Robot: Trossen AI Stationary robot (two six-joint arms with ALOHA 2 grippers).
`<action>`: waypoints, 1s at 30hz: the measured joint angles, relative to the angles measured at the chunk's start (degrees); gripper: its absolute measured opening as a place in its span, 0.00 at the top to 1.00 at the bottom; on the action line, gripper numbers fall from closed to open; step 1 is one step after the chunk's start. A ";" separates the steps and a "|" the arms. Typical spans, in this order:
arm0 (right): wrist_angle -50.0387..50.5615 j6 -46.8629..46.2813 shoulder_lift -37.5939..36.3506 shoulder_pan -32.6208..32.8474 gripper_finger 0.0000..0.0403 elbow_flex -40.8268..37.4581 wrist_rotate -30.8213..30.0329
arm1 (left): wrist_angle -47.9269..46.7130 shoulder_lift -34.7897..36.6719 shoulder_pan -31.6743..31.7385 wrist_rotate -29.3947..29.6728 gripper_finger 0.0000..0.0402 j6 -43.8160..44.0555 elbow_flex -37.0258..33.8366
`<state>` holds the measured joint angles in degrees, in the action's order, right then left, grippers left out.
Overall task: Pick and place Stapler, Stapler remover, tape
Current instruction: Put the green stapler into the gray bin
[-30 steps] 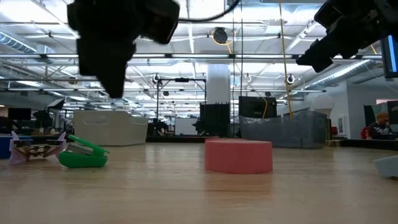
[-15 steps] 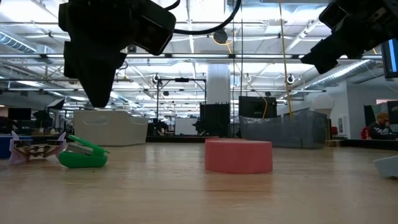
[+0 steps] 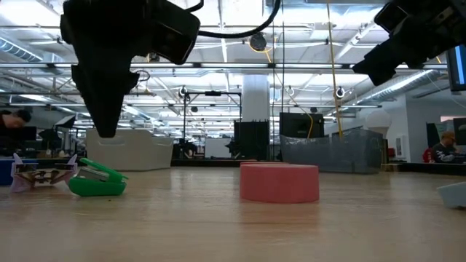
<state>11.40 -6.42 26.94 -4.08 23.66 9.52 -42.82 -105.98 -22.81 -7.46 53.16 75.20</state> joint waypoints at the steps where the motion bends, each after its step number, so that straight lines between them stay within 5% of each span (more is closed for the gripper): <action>1: 0.00 0.00 -0.07 0.00 0.63 0.00 0.02 | -0.08 -0.54 0.02 -0.01 0.56 -0.26 0.02; 13: 0.05 -1.90 -0.07 0.00 0.63 0.02 0.00 | 1.10 -7.78 0.39 -5.61 0.63 -3.16 -0.01; 30: -0.02 -2.38 -0.07 0.00 0.63 0.05 0.39 | -0.77 -6.46 2.59 -4.53 0.71 -0.93 -0.10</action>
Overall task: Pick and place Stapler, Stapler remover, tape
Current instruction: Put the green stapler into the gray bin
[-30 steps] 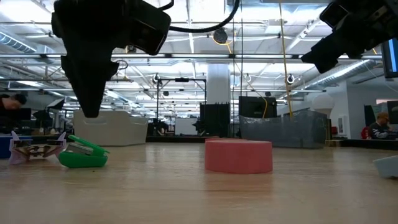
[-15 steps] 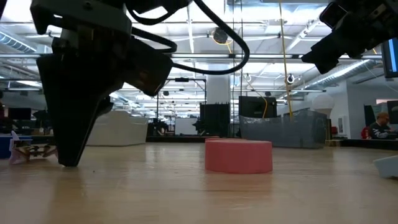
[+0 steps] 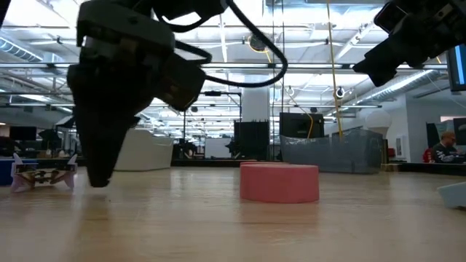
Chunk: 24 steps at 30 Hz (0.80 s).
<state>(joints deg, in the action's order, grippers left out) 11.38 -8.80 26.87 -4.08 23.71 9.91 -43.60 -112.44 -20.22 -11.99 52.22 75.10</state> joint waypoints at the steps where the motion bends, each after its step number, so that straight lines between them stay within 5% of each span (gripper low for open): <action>1: 0.00 0.00 0.00 -0.02 0.63 0.02 0.79 | -0.07 0.27 0.12 0.15 0.71 -0.22 -0.02; 10: 0.03 -0.84 0.00 -0.02 0.63 0.02 0.90 | -0.33 5.25 2.33 0.54 0.71 -0.16 0.06; 16: 0.09 -0.76 0.00 -0.02 0.63 0.02 0.90 | 2.19 12.81 1.23 -2.77 0.71 8.06 0.10; 24: 0.17 0.44 0.04 -0.02 0.63 0.02 0.85 | 21.63 17.08 -4.98 0.40 0.71 25.69 0.15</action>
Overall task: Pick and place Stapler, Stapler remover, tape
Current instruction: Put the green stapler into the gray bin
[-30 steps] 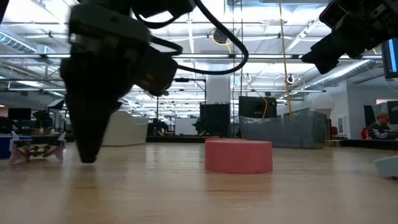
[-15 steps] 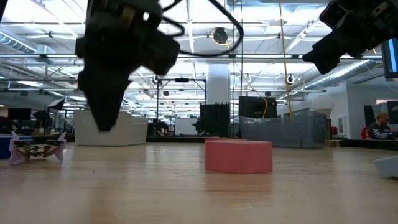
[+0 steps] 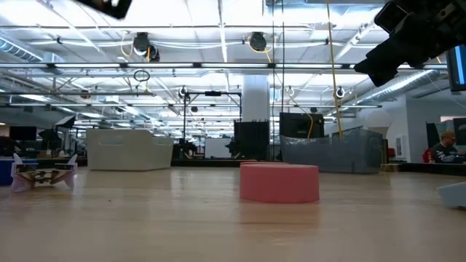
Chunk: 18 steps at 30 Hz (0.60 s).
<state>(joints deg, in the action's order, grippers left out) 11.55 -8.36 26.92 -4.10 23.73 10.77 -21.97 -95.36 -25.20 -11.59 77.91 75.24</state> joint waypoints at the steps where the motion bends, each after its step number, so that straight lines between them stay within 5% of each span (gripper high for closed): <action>1: -0.01 0.10 0.00 0.00 0.63 0.00 -0.02 | 1.76 -0.20 -0.83 0.99 0.71 1.96 0.00; 8: 0.02 0.24 0.01 0.00 0.63 0.00 -0.07 | 10.66 -3.54 -5.64 2.64 0.71 15.95 0.98; 18: -0.10 0.97 0.14 0.01 0.63 0.00 -0.12 | 1.68 -13.86 -11.52 -2.29 0.71 27.79 14.43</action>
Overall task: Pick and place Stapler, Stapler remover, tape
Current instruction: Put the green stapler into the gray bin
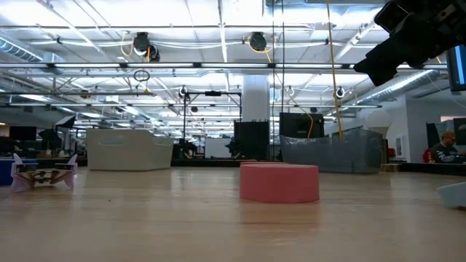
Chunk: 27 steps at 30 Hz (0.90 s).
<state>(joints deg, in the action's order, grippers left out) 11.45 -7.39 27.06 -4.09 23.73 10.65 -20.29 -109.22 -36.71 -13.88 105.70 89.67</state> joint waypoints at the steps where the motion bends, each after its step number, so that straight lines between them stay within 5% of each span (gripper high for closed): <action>1: 0.04 0.13 -0.01 0.00 0.63 0.00 -0.02 | -1.25 -1.05 -0.40 -0.62 0.71 0.82 1.23; 13: -0.07 0.58 -0.01 0.00 0.63 0.00 -0.02 | -3.54 -8.05 -6.23 -3.84 0.71 13.04 4.00; 27: -0.11 0.58 0.01 0.00 0.63 0.00 -0.01 | -2.98 -11.76 -10.54 -4.49 0.71 15.92 3.85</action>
<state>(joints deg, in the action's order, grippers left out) 11.34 -6.81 27.07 -4.09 23.73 10.63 -23.27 -120.98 -47.25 -18.37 121.62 93.51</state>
